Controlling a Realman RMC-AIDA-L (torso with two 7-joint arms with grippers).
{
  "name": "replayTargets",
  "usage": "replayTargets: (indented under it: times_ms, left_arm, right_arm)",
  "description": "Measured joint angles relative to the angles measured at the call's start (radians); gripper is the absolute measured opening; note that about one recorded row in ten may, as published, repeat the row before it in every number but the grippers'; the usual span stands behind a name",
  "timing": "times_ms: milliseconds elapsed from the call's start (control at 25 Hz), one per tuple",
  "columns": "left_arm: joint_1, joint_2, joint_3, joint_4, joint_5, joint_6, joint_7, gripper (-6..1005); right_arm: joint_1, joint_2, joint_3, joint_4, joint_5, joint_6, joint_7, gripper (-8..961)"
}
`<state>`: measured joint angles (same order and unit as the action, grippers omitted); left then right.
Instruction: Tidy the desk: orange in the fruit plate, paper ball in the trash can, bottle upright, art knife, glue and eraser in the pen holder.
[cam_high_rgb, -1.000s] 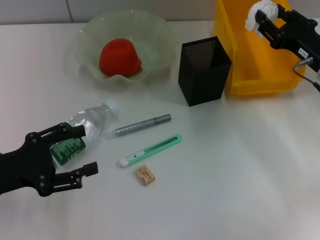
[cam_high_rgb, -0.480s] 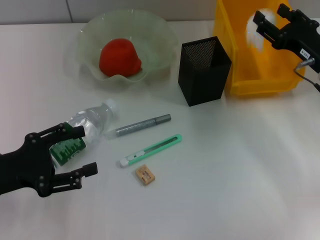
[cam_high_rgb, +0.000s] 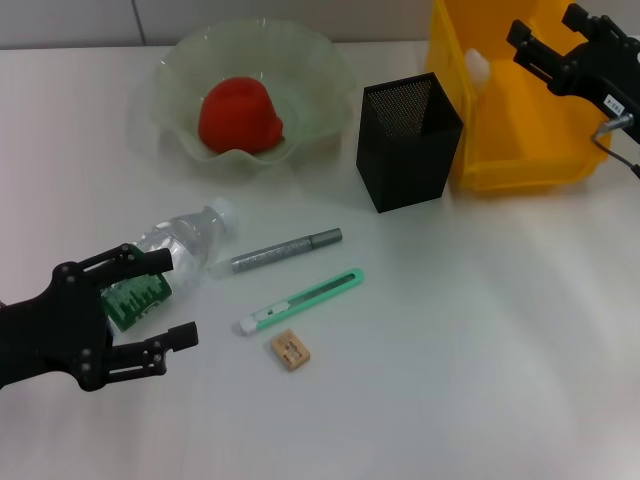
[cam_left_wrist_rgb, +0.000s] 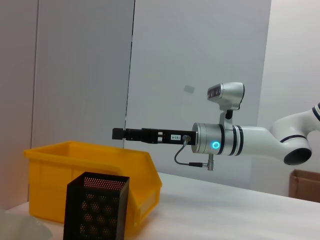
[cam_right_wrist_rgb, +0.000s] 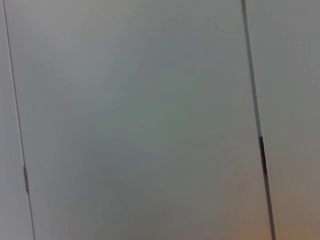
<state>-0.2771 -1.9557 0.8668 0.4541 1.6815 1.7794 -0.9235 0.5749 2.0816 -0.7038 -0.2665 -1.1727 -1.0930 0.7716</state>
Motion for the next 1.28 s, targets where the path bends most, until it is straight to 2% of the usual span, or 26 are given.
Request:
replayTargets:
  times_ms: [200, 480, 640, 800, 1120, 1280]
  left_arm:
    - [-0.001, -0.002, 0.000, 0.002, 0.001, 0.000, 0.000, 728]
    - [-0.003, -0.002, 0.000, 0.006, 0.000, 0.000, 0.000, 725]
    - [-0.004, -0.002, 0.000, 0.006, 0.000, 0.000, -0.003, 724]
    - [-0.011, -0.001, 0.000, 0.005, 0.001, 0.000, -0.005, 722]
    - [-0.022, 0.002, 0.000, 0.001, 0.003, -0.003, -0.008, 719]
    - [-0.024, 0.003, 0.000, 0.000, 0.004, -0.002, -0.008, 718]
  right_arm:
    - [-0.007, -0.001, 0.010, -0.002, 0.004, -0.061, 0.021, 825]
    - [-0.068, -0.012, 0.002, -0.044, -0.024, -0.290, 0.154, 820]
    - [-0.105, -0.028, -0.001, -0.096, -0.149, -0.430, 0.267, 820]
    - [-0.112, -0.055, 0.002, -0.125, -0.334, -0.605, 0.321, 820]
    - [-0.096, -0.049, -0.003, -0.150, -0.529, -0.697, 0.286, 820]
    - [-0.091, -0.047, -0.008, -0.154, -0.548, -0.704, 0.286, 820]
